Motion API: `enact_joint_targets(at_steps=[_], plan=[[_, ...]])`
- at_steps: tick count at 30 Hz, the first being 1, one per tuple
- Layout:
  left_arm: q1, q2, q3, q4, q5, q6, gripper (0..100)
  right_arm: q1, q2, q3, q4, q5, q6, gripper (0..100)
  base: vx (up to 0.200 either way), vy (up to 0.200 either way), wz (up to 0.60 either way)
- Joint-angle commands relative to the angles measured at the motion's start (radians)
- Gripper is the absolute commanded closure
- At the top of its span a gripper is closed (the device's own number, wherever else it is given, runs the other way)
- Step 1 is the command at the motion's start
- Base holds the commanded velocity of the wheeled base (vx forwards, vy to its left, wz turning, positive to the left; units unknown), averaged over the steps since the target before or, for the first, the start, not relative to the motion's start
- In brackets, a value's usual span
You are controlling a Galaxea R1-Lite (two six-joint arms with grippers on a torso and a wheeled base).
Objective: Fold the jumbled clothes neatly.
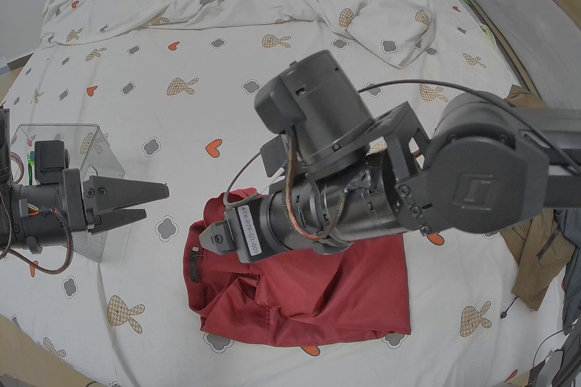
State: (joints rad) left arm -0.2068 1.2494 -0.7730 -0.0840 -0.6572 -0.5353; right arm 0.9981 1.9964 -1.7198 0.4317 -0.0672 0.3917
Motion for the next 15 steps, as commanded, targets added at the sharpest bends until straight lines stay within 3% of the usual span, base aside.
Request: enact_joint_targets(at_steps=[1,7,15], plan=[[0.0,0.005,0.0,0.0,-0.001,0.0,0,0.034,-0.047,0.003,0.002,0.006,0.001,0,0.0,0.0,0.0],[0.0,-0.002,0.0,0.001,-0.001,0.0,0,0.034,-0.036,0.019,0.002,-0.005,0.003,0,0.0,0.0,0.0],[0.0,-0.002,-0.002,0.001,-0.001,0.0,0,-0.191,-0.06,0.187,0.002,0.001,0.001,0,0.0,0.0,0.0]])
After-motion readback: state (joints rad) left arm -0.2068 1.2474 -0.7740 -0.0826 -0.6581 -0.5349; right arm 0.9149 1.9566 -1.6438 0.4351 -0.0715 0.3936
